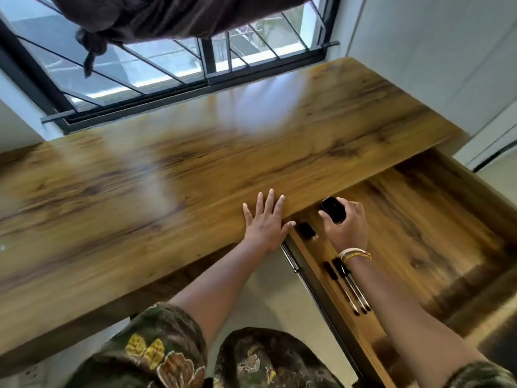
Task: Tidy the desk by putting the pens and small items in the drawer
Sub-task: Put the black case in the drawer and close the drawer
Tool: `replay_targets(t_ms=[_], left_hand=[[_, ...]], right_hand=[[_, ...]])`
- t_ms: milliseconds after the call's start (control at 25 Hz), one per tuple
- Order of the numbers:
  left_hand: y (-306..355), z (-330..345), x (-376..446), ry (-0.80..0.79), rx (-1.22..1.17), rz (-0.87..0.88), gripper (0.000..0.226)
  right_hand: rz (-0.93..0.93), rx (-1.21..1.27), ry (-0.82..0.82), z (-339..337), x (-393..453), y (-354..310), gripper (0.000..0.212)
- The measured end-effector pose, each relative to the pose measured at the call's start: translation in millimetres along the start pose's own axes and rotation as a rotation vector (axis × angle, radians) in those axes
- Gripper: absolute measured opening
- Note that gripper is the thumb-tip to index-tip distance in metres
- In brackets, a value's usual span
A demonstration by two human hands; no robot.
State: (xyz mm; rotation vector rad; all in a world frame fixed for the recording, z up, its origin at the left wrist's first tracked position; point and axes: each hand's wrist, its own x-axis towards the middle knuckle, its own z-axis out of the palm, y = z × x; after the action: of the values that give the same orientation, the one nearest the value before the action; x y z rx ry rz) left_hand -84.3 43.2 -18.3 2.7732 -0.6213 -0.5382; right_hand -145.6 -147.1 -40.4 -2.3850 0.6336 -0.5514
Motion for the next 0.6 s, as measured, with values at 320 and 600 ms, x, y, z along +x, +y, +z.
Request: replay_targets(t_ms=[320,600], left_hand=[[33,23,-22,-0.103,-0.012,-0.152,0.087],[42,28,-24,-0.164,0.08,-0.25,0.124]], right_hand=[[0.217,-0.213,-0.373,-7,-8,66,0.053],[0.212,-0.25,-0.405,8,30,88,0.057]])
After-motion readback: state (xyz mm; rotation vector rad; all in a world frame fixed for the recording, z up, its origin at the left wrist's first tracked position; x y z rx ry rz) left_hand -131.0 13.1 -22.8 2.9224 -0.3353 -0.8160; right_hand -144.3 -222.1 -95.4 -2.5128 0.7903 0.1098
